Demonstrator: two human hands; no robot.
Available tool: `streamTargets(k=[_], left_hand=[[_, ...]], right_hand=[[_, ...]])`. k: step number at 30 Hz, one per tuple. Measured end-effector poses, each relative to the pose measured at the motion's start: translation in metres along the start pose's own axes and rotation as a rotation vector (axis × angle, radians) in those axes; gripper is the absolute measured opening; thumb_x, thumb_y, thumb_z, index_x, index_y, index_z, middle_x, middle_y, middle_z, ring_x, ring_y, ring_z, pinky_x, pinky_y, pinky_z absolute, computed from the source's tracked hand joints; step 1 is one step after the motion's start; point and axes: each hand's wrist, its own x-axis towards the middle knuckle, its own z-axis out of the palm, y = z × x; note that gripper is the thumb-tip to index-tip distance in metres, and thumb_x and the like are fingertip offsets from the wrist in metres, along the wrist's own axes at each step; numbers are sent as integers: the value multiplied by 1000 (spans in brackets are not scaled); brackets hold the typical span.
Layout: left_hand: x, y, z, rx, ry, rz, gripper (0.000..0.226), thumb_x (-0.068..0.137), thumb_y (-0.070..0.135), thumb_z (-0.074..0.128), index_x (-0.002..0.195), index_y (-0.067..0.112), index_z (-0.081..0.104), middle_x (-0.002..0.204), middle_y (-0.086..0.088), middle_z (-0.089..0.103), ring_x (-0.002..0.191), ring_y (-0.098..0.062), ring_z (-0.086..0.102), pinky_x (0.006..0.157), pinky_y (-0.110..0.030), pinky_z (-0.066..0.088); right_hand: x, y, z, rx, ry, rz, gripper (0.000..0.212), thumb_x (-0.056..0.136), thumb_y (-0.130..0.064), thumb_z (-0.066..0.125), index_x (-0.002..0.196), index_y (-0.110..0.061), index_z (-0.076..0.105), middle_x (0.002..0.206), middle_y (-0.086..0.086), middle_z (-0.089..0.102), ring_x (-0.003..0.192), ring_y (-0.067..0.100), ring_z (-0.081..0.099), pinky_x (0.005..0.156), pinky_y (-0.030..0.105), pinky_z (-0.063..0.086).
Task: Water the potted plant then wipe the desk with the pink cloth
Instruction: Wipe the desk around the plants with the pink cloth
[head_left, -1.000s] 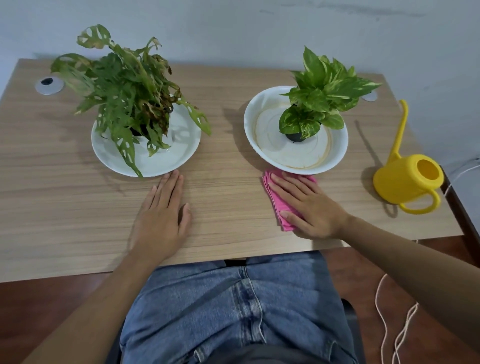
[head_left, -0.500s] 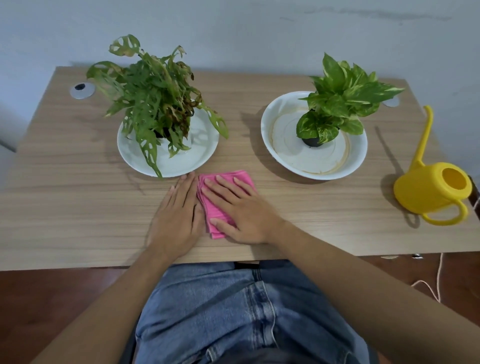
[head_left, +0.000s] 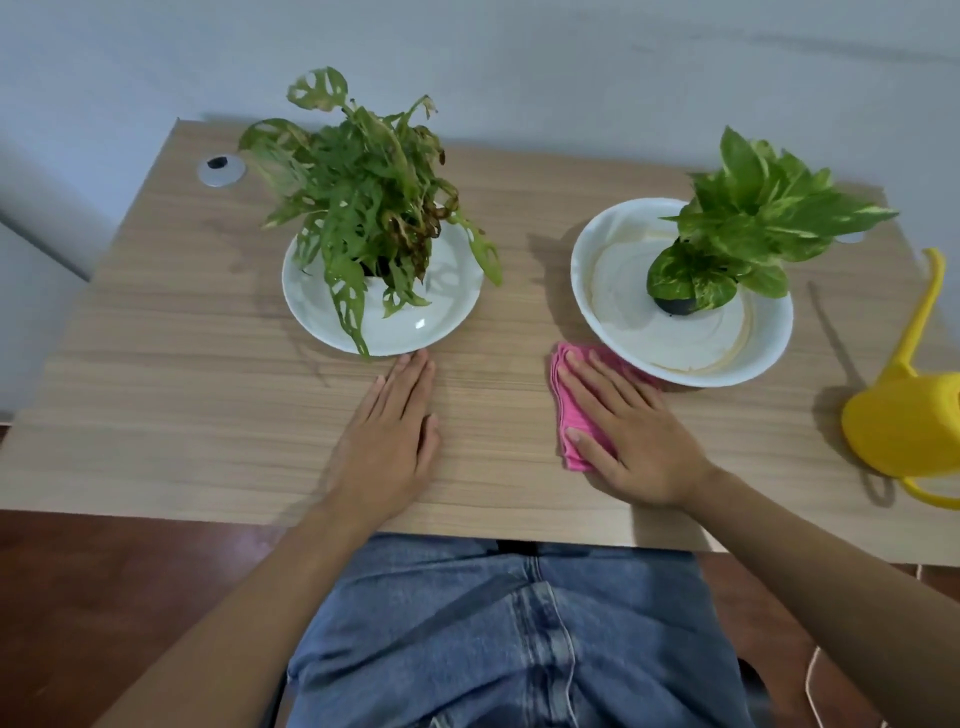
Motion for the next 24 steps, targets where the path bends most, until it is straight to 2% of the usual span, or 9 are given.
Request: streamTargets(k=[6,11,16,20,24], left_hand=[[-2,-8,-8,-14,-17,20,66,117,38,36,176,11,23,187,-1,14,174,-14,7,140,-44,18],[-20,-35,-19,-9,14,32,63,117,40,42,175,20,31,186,2,21,173,-18,18,136,-50,29],[-51,-85,-41,-8,19,-53,63,116,47,40,175,27,30,186,6,19,173,-18,16,138,-51,25],[-62,-127,-59,10,21,-99,62,115,49,39,174,29,34,185,6,22,172,-19,21,137,-50,26],[-55,-162,-71,32,14,-149,65,114,56,36,174,33,33,185,3,24,171,-22,24,136,-50,28]], right_hand=[[78,-44,7,6,53,38,73,115,-60,25,178,-28,4,186,-8,0,172,14,-3,137,51,14],[129,-55,2,51,40,78,74,114,-62,19,178,-29,2,186,-8,-5,172,15,-6,139,50,5],[119,-68,8,18,65,75,72,115,-60,19,178,-28,4,186,-7,1,172,16,-3,139,49,5],[99,-88,16,-2,57,-23,72,115,-58,23,178,-25,9,186,-5,6,172,17,-1,138,53,12],[89,-114,21,-28,16,-117,72,116,-59,23,178,-24,7,186,-3,5,172,17,-4,137,52,12]])
